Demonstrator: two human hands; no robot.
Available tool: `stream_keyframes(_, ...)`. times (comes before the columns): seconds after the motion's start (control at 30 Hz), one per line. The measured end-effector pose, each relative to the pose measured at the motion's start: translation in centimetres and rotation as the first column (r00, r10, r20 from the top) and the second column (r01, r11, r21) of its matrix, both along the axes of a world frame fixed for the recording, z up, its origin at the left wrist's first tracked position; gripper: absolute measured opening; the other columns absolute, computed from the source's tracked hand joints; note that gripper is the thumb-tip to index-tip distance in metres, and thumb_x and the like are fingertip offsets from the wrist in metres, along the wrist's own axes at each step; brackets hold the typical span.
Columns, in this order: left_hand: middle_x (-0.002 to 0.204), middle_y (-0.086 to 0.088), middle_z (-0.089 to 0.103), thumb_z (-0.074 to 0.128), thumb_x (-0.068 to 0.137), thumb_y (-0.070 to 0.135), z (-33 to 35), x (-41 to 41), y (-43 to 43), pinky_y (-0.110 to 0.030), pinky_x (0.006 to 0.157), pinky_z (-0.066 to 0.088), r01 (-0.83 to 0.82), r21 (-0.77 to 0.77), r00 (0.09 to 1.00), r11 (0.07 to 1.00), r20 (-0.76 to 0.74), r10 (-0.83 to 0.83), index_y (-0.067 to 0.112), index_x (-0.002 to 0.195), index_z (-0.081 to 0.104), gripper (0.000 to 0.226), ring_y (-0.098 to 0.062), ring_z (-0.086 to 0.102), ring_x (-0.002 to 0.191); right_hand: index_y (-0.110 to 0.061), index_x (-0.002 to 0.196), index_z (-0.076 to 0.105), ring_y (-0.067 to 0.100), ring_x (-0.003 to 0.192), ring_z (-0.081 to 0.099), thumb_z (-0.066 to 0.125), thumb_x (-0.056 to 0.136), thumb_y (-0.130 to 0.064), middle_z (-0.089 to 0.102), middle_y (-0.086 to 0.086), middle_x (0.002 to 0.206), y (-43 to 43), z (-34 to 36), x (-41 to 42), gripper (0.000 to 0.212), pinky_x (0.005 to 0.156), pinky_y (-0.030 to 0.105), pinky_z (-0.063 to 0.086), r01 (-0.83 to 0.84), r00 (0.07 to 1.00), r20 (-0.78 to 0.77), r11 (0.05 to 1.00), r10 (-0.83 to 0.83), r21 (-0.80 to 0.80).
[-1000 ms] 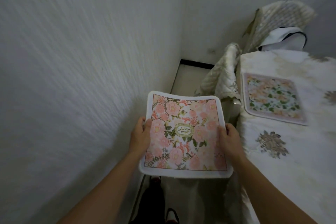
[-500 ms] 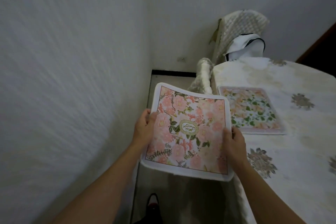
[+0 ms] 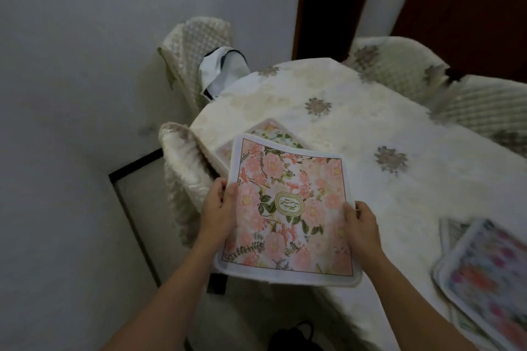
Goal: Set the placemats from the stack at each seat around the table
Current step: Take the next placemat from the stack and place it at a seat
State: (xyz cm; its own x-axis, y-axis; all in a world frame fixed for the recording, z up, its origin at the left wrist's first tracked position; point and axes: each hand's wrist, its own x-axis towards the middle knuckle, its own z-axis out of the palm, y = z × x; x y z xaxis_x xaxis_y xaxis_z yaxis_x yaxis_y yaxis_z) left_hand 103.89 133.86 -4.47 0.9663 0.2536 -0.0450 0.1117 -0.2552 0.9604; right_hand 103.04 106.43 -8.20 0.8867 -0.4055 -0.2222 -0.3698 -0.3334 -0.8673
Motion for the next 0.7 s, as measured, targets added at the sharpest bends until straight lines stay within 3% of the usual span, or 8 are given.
stream_keyframes(0.13, 0.079, -0.001, 0.065, 0.047, 0.103, 0.026, -0.9, 3.9, -5.4, -0.017, 0.048, 0.047, 0.156, 0.037, 0.988, 0.987, -0.009, -0.155, 0.014, 0.098, 0.057, 0.016, -0.007, 0.062, 0.062, -0.014, 0.095, 0.057, 0.026, 0.08, 0.064, 0.045, 0.102, -0.032, 0.065, 0.007, 0.089, -5.2, -0.5, -0.1, 0.023, 0.072, 0.043, 0.054, 0.152, 0.988, -0.017, 0.988, -0.152, 0.031)
stream_keyframes(0.27, 0.087, -0.003, 0.07, 0.047, 0.103, 0.028, -2.6, 6.6, -10.5, -0.03, 0.057, 0.057, 0.301, 0.025, 0.952, 0.953, -0.065, -0.299, 0.013, 0.103, 0.058, 0.018, -0.019, 0.07, 0.074, -0.014, 0.088, 0.054, 0.023, 0.072, 0.057, 0.046, 0.102, -0.03, 0.058, 0.003, 0.079, -9.7, -1.4, -1.3, 0.022, 0.061, 0.033, 0.044, 0.266, 0.963, -0.047, 0.963, -0.265, 0.033)
stream_keyframes(0.37, 0.089, -0.001, 0.071, 0.047, 0.103, 0.027, -3.7, 7.5, -13.6, -0.025, 0.057, 0.057, 0.38, 0.037, 0.923, 0.924, -0.086, -0.376, 0.013, 0.102, 0.058, 0.018, -0.015, 0.072, 0.076, -0.019, 0.086, 0.051, 0.015, 0.065, 0.051, 0.046, 0.103, -0.029, 0.053, -0.003, 0.073, -11.9, -2.3, -2.6, 0.02, 0.057, 0.029, 0.038, 0.332, 0.942, -0.067, 0.942, -0.328, 0.051)
stream_keyframes(0.53, 0.091, -0.009, 0.07, 0.048, 0.103, 0.03, -5.9, 8.4, -17.0, -0.046, 0.067, 0.061, 0.514, 0.059, 0.852, 0.856, -0.154, -0.501, 0.024, 0.093, 0.057, 0.015, -0.028, 0.071, 0.081, -0.022, 0.073, 0.039, 0.012, 0.058, 0.039, 0.045, 0.104, -0.024, 0.039, -0.004, 0.067, -13.4, -3.7, -5.2, 0.032, 0.055, 0.028, 0.032, 0.452, 0.89, -0.113, 0.889, -0.443, 0.076)
stream_keyframes(0.7, 0.087, -0.015, 0.069, 0.05, 0.102, 0.035, -8.1, 10.1, -19.0, -0.057, 0.069, 0.058, 0.623, 0.123, 0.777, 0.773, -0.213, -0.592, 0.02, 0.091, 0.056, 0.019, -0.033, 0.069, 0.079, -0.021, 0.076, 0.044, 0.009, 0.057, 0.04, 0.046, 0.104, -0.022, 0.04, -0.006, 0.066, -13.7, -4.4, -6.3, 0.028, 0.051, 0.023, 0.03, 0.556, 0.824, -0.177, 0.827, -0.538, 0.079)
